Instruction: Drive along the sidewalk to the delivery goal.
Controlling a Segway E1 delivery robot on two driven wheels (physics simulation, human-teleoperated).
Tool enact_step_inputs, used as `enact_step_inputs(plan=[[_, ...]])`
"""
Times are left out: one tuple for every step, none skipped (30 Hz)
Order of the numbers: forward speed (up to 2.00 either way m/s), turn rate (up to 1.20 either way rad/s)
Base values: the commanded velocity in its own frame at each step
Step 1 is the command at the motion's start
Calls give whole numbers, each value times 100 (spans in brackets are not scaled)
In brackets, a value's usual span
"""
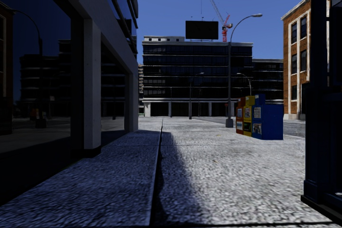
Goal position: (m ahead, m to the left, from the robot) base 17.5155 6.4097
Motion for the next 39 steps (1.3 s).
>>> enact_step_inputs(plan=[[200, 0], [200, 0], [200, 0], [200, 0], [200, 0], [200, 0], [200, 0], [200, 0], [200, 0], [200, 0], [200, 0], [200, 0], [200, 0], [200, 0], [200, 0], [200, 0], [200, 0], [200, 0], [200, 0], [200, 0], [200, 0], [200, 0], [200, 0], [200, 0], [200, 0], [200, 0], [200, 0], [200, 0], [200, 0], [200, 0], [200, 0], [200, 0], [200, 0], [200, 0], [200, 0], [200, 0], [200, 0], [200, 0], [200, 0]])
